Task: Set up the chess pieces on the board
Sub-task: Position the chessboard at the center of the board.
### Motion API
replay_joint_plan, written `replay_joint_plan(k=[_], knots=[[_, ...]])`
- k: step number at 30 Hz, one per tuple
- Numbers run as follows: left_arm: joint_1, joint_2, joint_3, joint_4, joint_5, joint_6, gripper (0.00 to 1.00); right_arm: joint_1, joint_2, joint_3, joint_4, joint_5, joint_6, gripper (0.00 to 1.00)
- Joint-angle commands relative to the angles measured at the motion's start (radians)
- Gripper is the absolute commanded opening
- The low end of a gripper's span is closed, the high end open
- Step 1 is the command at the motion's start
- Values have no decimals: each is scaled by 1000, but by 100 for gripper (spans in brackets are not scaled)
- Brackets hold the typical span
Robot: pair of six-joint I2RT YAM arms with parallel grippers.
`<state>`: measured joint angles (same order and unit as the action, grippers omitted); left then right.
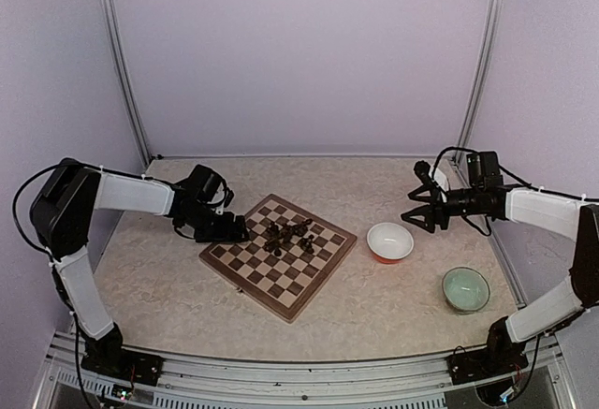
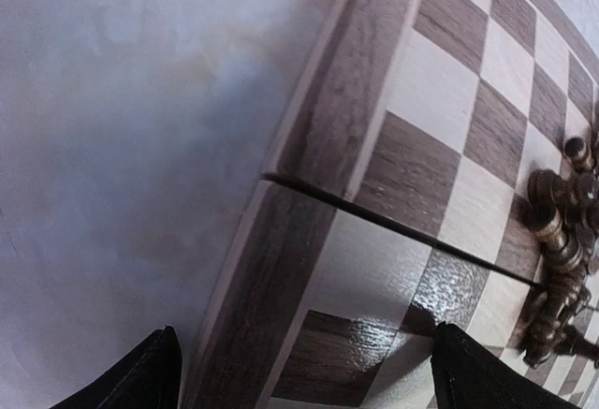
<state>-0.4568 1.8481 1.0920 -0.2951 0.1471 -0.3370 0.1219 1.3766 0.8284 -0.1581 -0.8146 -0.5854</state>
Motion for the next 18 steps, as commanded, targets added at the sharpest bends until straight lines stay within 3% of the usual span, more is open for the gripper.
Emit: replay_joint_plan(k=[1,8,18], knots=[[-81,-92,-128,9,-40,-88,91,16,27,38,-29,-7,-8,73],[-232,-177,-260,-10,-82,-196,91,29,55,41,-30,-1,-8,73],[-435,-195,-238,-93,-40,-220,91,79,102,61,-52,36,-22,71]])
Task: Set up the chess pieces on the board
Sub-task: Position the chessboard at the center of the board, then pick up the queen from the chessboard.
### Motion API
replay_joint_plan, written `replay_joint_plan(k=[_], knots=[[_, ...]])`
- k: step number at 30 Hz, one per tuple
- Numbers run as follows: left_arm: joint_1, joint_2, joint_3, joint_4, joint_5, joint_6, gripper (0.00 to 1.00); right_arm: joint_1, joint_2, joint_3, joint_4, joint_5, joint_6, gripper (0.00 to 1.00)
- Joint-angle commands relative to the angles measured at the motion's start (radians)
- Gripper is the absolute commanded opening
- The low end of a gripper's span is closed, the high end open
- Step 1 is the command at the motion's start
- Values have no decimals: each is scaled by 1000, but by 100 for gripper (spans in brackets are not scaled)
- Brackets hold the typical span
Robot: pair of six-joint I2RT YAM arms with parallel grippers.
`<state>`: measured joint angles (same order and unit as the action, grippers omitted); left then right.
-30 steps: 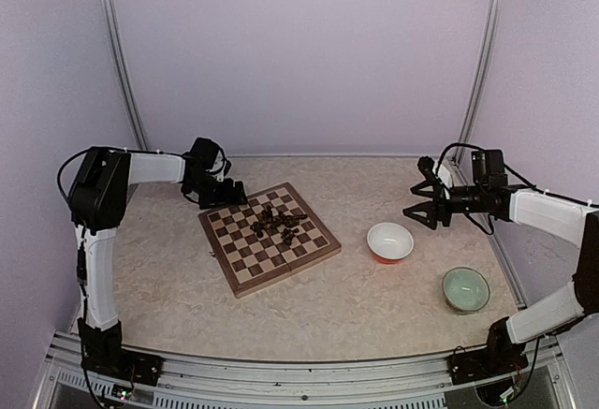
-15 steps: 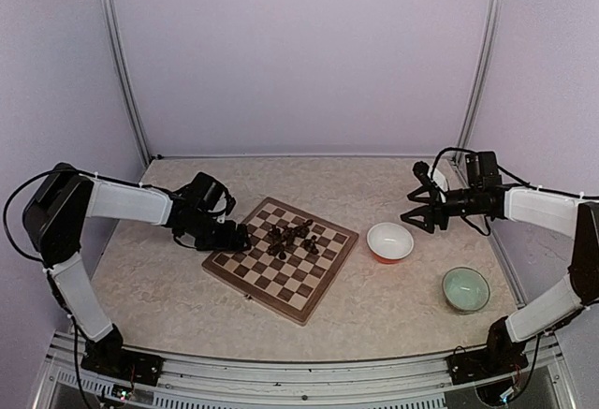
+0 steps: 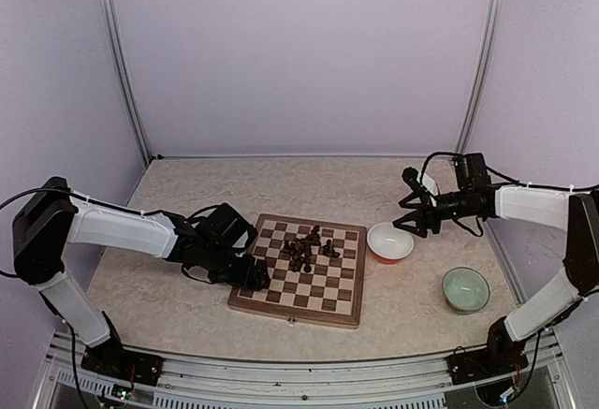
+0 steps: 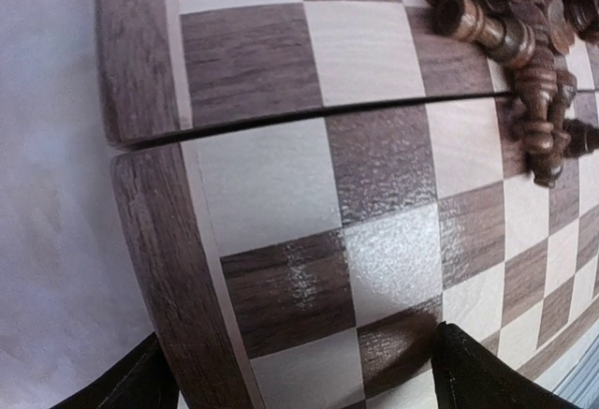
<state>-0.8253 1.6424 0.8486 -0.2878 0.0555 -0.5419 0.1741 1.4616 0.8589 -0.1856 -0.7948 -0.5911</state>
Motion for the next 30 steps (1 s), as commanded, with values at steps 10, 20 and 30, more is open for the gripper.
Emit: replay_joint_plan(k=[10,20,30], knots=[[-112,-37,267,-451,-34,67,90,72,-31,58,-49,37,3,69],[-40,30,781,-334,-279,289,91,326,-47,161,-175,225,-52,57],[166,-134,391,373,-253,265,99,532,182,312,-280,312,-29,36]])
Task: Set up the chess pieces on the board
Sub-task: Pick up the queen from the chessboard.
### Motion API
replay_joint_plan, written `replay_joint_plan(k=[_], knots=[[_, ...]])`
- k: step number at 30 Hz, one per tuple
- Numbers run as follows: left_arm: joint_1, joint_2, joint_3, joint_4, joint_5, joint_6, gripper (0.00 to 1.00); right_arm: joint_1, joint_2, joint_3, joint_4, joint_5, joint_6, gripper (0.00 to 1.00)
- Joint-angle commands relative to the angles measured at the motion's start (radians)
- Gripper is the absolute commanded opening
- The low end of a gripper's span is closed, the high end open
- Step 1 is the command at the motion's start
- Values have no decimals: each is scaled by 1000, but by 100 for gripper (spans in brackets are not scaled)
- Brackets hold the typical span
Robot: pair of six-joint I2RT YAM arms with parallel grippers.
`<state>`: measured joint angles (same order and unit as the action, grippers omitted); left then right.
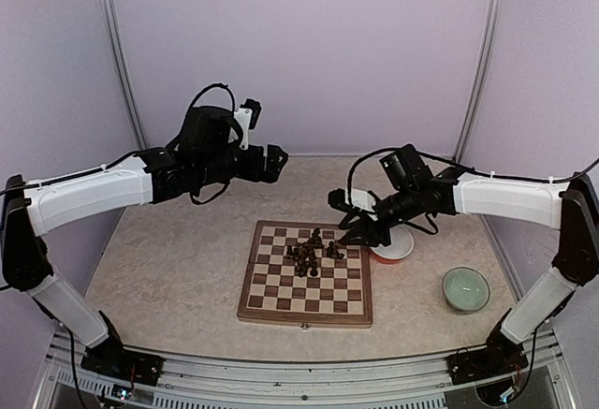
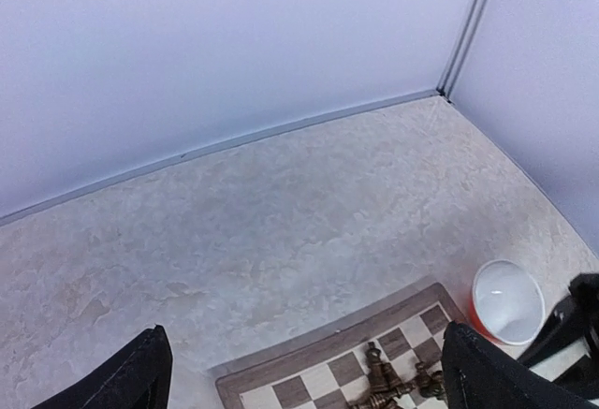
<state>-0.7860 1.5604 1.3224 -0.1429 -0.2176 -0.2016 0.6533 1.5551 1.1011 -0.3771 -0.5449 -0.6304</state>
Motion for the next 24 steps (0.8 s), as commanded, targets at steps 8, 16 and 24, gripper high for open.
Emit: replay_joint_plan(k=[8,16,24], knots=[[282,-55,-85,148,222,-204,99,124,214,159,-157,102,-10,37],[363,-53,-91,156,347,-265,98,155,310,234,-190,104,-10,37],[388,-51,-87,156,388,-295,95,171,380,310,-202,117,8,34]])
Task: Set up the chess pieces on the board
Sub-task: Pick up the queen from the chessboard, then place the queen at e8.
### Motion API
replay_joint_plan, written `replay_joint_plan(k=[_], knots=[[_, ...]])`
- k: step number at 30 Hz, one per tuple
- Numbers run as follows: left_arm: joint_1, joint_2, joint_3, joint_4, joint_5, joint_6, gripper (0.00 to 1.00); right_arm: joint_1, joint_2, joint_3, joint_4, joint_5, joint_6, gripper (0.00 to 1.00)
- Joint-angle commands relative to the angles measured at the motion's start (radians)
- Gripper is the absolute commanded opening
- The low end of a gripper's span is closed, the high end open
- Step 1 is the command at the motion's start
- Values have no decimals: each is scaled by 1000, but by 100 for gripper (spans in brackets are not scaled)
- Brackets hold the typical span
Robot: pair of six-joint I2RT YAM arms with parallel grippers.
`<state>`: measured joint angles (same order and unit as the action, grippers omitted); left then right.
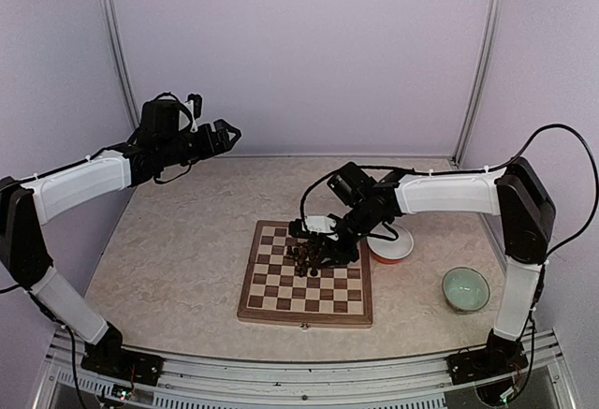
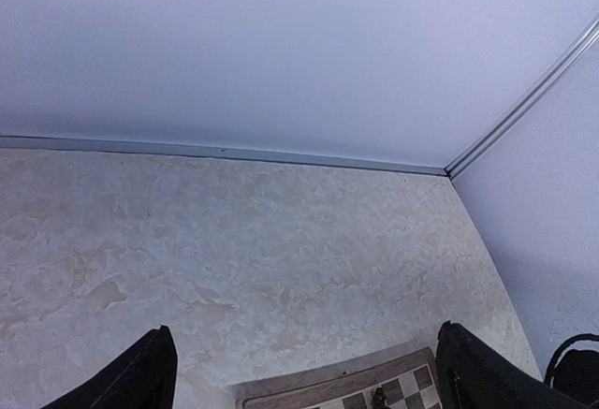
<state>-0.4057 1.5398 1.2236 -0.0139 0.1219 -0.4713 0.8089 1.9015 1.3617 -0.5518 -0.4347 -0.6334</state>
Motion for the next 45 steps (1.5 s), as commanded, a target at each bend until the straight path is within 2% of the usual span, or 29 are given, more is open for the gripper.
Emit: replay_joint_plan(k=[1,20,32,39,45], knots=[[9,-30,11,28,49,-26,95,16,40,56,-30,1,10,32],[21,-16,14,27,81,-33,93,40,26,56,-61,-45,-9,3],[31,-7,19,29,111,-42,93,66,-100,14,-94,-46,-19,0],[30,-1,19,31,129,-51,93,94,-189,-65,-101,-84,-40,0],[31,0,24,23,131,-48,92,161,-184,-86,-98,-83,-55,0]])
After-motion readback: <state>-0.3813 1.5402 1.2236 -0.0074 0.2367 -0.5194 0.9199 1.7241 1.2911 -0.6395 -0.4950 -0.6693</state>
